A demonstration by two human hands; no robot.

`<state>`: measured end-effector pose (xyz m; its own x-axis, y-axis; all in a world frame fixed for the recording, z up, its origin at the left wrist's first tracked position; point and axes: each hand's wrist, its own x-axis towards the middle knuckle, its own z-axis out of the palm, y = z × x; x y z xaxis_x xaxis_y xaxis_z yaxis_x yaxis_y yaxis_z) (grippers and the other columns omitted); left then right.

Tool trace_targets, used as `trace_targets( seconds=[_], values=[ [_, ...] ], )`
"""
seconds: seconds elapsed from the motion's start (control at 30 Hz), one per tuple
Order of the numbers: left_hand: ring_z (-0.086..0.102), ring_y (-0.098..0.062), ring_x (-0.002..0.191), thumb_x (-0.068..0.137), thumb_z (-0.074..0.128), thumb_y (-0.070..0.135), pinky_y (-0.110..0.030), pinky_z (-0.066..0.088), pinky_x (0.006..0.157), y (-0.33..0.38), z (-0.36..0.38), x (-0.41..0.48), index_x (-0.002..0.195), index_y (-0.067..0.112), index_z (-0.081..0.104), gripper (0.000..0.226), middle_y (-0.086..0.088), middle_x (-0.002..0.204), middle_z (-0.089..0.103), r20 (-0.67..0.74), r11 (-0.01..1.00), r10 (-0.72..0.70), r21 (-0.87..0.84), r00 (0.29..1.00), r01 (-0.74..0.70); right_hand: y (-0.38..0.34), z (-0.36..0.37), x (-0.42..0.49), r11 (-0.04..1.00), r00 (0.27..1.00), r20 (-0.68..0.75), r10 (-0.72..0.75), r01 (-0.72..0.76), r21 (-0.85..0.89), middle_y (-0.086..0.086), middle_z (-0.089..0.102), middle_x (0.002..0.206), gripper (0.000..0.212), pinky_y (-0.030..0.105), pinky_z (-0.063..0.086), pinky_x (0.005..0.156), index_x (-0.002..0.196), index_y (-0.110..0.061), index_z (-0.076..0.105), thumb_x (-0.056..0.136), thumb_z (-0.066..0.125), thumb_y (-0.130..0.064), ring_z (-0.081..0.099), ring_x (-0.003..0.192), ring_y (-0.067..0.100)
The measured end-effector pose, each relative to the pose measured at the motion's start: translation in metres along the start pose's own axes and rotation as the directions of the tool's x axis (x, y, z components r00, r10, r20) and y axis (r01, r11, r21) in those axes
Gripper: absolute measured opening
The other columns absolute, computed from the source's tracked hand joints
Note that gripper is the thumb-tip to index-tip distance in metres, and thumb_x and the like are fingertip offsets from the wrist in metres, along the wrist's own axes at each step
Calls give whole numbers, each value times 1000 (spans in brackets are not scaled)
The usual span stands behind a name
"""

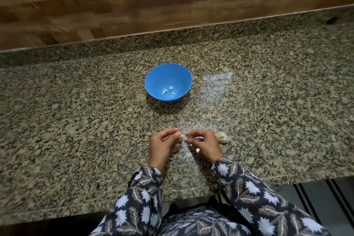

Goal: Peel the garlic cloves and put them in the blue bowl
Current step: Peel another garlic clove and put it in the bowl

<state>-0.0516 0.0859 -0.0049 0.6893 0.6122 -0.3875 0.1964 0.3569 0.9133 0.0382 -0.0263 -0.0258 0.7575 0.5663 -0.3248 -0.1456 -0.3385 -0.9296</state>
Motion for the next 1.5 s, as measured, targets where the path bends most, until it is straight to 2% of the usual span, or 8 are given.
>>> trace_targets(
  seconds=[0.27, 0.43, 0.67, 0.77, 0.87, 1.0, 1.07, 1.5],
  values=[
    [69, -13, 77, 80, 67, 0, -21, 56, 66, -5, 3, 0, 91, 5, 70, 12, 0, 83, 72, 51, 981, 120, 148, 992, -126, -11, 4, -13, 954, 991, 93, 93, -116, 275, 5, 68, 65, 9, 19, 47, 41, 81, -2, 68, 84, 64, -9, 57, 48, 10],
    [67, -6, 74, 76, 71, -1, -18, 54, 67, -4, -4, 6, 81, 15, 72, 16, 2, 81, 70, 203, 914, 210, 308, 956, -266, -6, -1, -9, 975, 997, 64, -50, 63, -213, 1, 71, 79, 18, 24, 53, 64, 98, -10, 71, 84, 65, -19, 63, 65, 9],
    [66, -16, 80, 78, 67, 0, -23, 54, 73, 3, -11, 14, 88, 2, 71, 11, -7, 85, 71, 285, 978, 78, 163, 956, -128, -17, 4, -22, 614, 876, 372, 307, -481, 626, 3, 64, 61, 16, 15, 47, 43, 86, 0, 62, 91, 47, -3, 58, 46, 6],
    [62, -17, 70, 80, 65, -5, -19, 53, 64, 4, -6, 16, 86, -3, 70, 8, -9, 79, 69, 280, 964, 25, 248, 960, -97, -17, 7, -24, 991, 989, 87, 119, -123, 50, 10, 66, 73, 15, 20, 51, 51, 91, 1, 68, 89, 55, -7, 59, 52, 10],
    [58, -12, 59, 82, 60, -8, -15, 51, 55, 4, -5, 16, 84, -6, 67, 8, -9, 73, 65, 235, 970, -34, 243, 972, -25, -15, 9, -22, 646, 956, 87, -279, 254, -720, 7, 69, 84, 20, 27, 53, 66, 98, -10, 71, 92, 52, -14, 57, 65, 15],
    [62, -12, 70, 83, 62, -2, -18, 52, 63, 4, -15, 16, 92, -7, 67, 12, -8, 80, 68, 242, 991, 2, 132, 970, -35, -22, 7, -19, 981, 988, 81, 130, -140, 135, 5, 68, 71, 15, 19, 48, 49, 91, -3, 69, 90, 55, -9, 59, 57, 16],
    [64, -11, 74, 82, 63, 0, -19, 53, 67, 5, -17, 17, 92, -4, 68, 12, -5, 82, 70, 245, 990, 20, 130, 969, -53, -29, 5, -21, 725, 892, 324, 314, -446, 525, 5, 66, 65, 18, 17, 46, 43, 83, 0, 66, 90, 50, -4, 58, 50, 11],
    [67, -8, 61, 81, 62, -9, -16, 54, 58, 7, -13, 15, 91, -4, 68, 13, 2, 69, 71, 219, 976, 35, 203, 975, -81, -8, 4, -11, 988, 990, 131, -52, 69, -135, 14, 71, 73, 17, 42, 53, 64, 77, -8, 74, 84, 62, -16, 66, 64, 30]
  ],
)
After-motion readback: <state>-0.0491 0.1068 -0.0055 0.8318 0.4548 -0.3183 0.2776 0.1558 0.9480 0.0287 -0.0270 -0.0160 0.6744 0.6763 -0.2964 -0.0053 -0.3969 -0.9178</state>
